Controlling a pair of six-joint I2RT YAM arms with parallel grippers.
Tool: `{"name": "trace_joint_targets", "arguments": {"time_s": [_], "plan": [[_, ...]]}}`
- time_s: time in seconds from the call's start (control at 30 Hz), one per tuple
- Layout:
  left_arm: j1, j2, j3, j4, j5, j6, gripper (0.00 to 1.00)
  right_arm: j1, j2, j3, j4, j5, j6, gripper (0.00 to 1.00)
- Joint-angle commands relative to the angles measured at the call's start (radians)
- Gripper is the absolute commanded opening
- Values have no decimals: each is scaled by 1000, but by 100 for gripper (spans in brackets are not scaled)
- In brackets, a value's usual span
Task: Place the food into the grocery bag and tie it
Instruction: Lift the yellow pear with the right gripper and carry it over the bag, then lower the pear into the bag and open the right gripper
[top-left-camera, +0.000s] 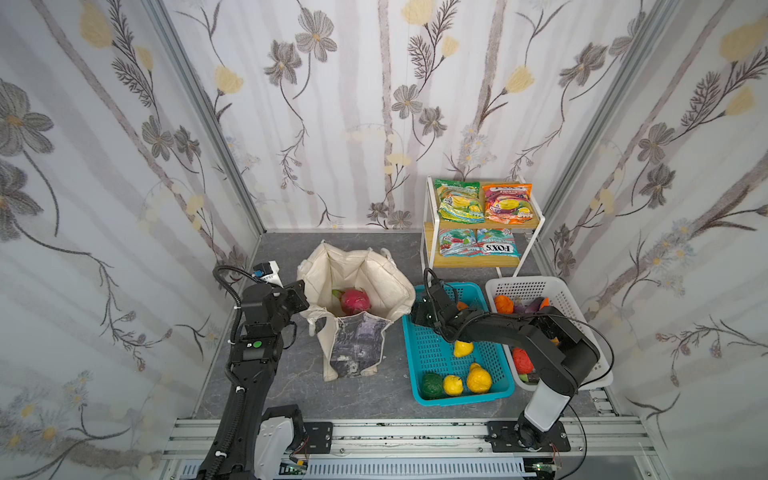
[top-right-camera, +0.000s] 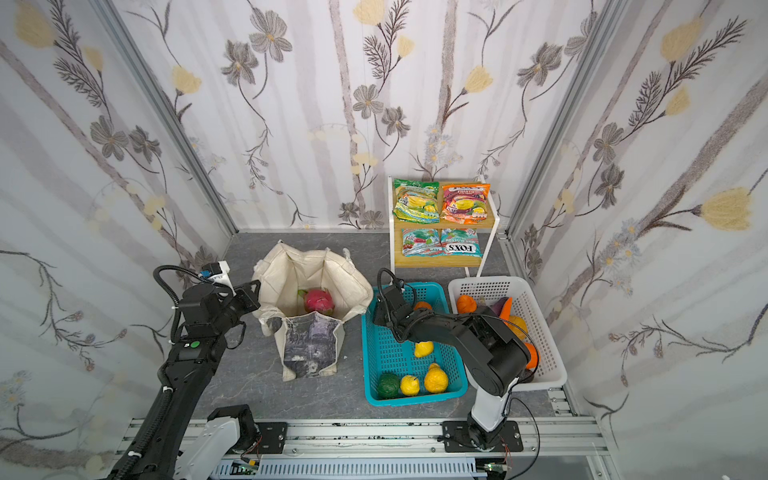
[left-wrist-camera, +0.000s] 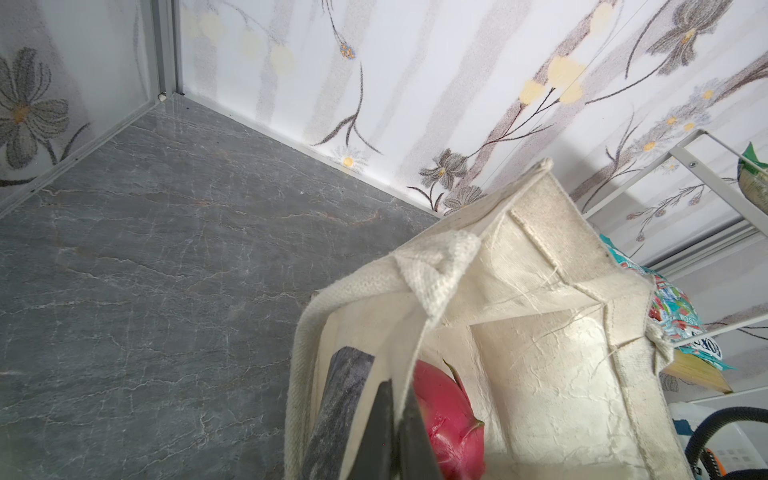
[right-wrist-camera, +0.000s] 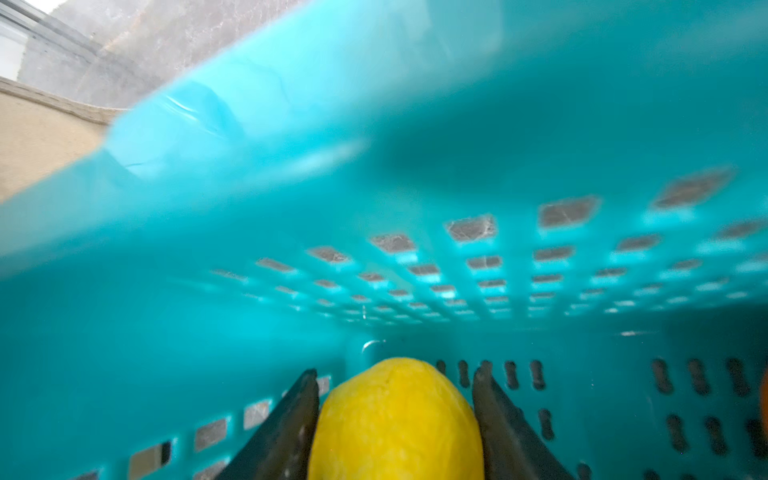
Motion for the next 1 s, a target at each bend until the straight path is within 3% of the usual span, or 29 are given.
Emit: {"name": "trace_joint_targets", "arguments": {"time_s": [0.0, 0.17, 0.37, 0.63, 0.8, 0.97], "plan": [[2, -6, -2, 23, -11, 6, 0, -1, -42, -32, 69, 7, 21, 54], [2, -4, 1, 23, -6, 6, 0, 5, -143, -72, 42, 33, 16, 54], [2, -3, -1, 22, 12, 2, 0, 6, -379, -104, -10, 105, -49, 54], [2, -4, 1, 22, 24, -1, 0, 40, -539, 14, -114, 177, -181, 55], [1, 6, 4, 23, 34, -4, 0, 124, -483, 169, -124, 150, -246, 55], [3, 11, 5, 23, 44, -5, 0, 201, -281, 380, -125, -4, -301, 55]]}}
